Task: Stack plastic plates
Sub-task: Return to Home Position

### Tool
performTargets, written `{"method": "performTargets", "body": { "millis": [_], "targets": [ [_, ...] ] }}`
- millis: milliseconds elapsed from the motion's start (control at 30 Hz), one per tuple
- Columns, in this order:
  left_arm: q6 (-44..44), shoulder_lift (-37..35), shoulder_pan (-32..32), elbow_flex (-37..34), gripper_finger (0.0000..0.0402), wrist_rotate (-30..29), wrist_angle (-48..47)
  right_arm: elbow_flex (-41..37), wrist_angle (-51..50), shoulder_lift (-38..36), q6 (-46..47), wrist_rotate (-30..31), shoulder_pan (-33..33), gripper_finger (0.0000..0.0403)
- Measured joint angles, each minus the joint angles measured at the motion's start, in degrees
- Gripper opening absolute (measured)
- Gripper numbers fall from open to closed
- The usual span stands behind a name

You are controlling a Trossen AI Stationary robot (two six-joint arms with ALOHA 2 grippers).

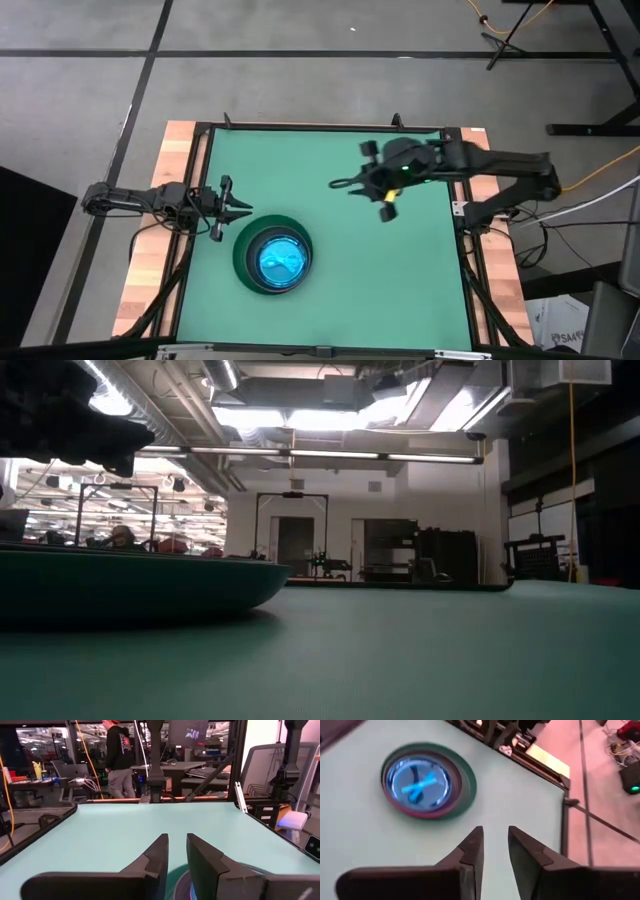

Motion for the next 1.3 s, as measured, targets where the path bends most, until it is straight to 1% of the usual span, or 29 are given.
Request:
{"method": "performTargets", "body": {
  "millis": [233, 367, 500, 633, 700, 833, 967, 1133, 1300],
  "targets": [
    [-3.7, 0.0, 0.0, 0.0, 0.0062, 0.23, -0.01, 0.0, -11.95, -8.33, -1.29, 5.26, 0.0, 0.0081],
    [-4.48, 0.0, 0.0, 0.0, 0.0062, 0.24, -0.01, 0.0, -16.35, -12.55, -1.32, 9.09, 0.0, 0.0081],
    [-4.52, 0.0, 0.0, 0.0, 0.0062, 0.23, -0.01, 0.0, -18.88, -16.37, -2.19, 12.18, 0.0, 0.0081],
    [-4.5, 0.0, 0.0, 0.0, 0.0062, 0.23, -0.01, -0.07, -20.02, -19.74, -4.96, 12.46, 0.0, 0.0081],
    [-4.49, 0.0, 0.0, 0.0, 0.0062, 0.23, -0.01, -1.47, -18.79, -21.76, -6.8, 12.45, 0.0, 0.0081],
    [-4.5, 0.0, 0.0, 0.0, 0.0062, 0.23, -0.01, -8.45, -14.31, -26.88, -9.1, 12.43, 0.0, 0.0081],
    [-4.5, 0.0, 0.0, 0.0, 0.0062, 0.23, -0.01, -19.01, -8.19, -33.08, -9.16, 12.36, 0.0, 0.0081],
    [-4.5, 0.0, 0.0, 0.0, 0.0062, 0.23, -0.01, -31.83, -0.13, -42.43, -8.04, 11.07, 0.0, 0.0081],
    [-4.5, 0.02, 0.0, 0.0, 0.0062, 0.23, -0.01, -41.61, 6.27, -51.37, -4.7, 9.78, 0.0, 0.0081]
  ]
}}
